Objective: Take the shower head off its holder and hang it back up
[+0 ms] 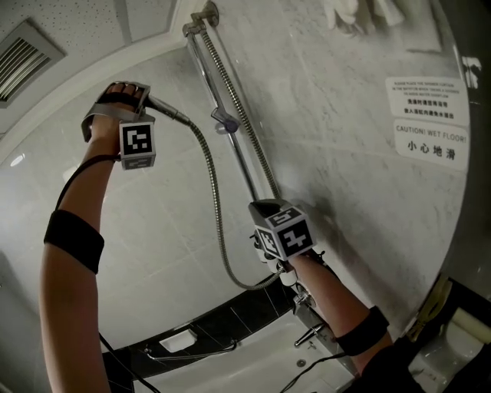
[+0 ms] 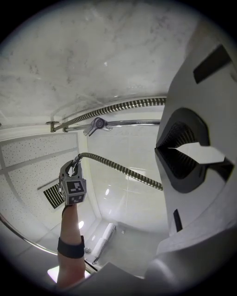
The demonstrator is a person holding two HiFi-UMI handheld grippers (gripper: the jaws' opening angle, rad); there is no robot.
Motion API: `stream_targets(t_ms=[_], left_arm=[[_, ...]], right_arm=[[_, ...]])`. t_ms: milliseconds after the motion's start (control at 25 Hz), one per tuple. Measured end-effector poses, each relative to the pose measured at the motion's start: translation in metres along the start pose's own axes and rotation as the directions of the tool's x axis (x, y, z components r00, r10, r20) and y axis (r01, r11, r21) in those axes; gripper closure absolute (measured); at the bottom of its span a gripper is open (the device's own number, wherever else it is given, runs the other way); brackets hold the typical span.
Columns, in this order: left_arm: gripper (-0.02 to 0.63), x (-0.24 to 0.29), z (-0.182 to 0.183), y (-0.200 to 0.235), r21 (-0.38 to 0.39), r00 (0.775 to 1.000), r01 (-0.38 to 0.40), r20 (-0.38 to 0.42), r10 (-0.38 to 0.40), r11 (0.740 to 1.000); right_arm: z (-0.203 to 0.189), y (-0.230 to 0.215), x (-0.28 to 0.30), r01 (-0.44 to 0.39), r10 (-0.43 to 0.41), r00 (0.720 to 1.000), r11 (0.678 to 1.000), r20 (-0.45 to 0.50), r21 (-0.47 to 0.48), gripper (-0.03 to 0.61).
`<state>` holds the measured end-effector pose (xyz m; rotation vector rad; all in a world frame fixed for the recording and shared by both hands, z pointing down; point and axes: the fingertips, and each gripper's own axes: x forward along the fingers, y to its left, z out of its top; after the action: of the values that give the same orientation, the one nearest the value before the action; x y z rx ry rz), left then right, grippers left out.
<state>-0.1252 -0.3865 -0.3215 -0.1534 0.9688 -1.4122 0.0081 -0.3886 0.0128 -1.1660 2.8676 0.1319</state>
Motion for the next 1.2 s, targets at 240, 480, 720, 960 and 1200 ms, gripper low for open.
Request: stream_targets(t_ms=[240,480,720,960,1200], left_arm=[[0.525,-0.022,-0.018,-0.046,-0.134,0.995,0.096,-0.010,-0.098,0.986],[0.525,-0.047,-0.046,-0.102,-0.194,0.990,0.116,-0.054,-0.129,0.974],[0.525,-0.116,-0.054,-0.195,-0.435,0.941,0.294,-0.024,-0.337,0.851],[0.525,-0.192,-0.059,-0.295,-0.612,0.880,0.373,-0.006,-0.475,0.697],[0.525,-0.287,-0.041,-0.414,-0.765,0.771,0.453,0.078,-0.632,0.458]], right_arm=[[-0.013,0.021,0.001,-0.033,0.033,0.999,0.999,-0.017,0.006,0.555],[-0.029,0.037,0.002,-0.062,0.062,0.998,0.998,-0.030,0.023,0.555],[-0.060,0.074,0.004,-0.124,0.126,0.989,0.992,-0.071,0.038,0.557],[-0.095,0.110,0.007,-0.177,0.182,0.977,0.982,-0.106,0.059,0.557],[-0.139,0.151,0.002,-0.217,0.232,0.962,0.970,-0.143,0.112,0.557]])
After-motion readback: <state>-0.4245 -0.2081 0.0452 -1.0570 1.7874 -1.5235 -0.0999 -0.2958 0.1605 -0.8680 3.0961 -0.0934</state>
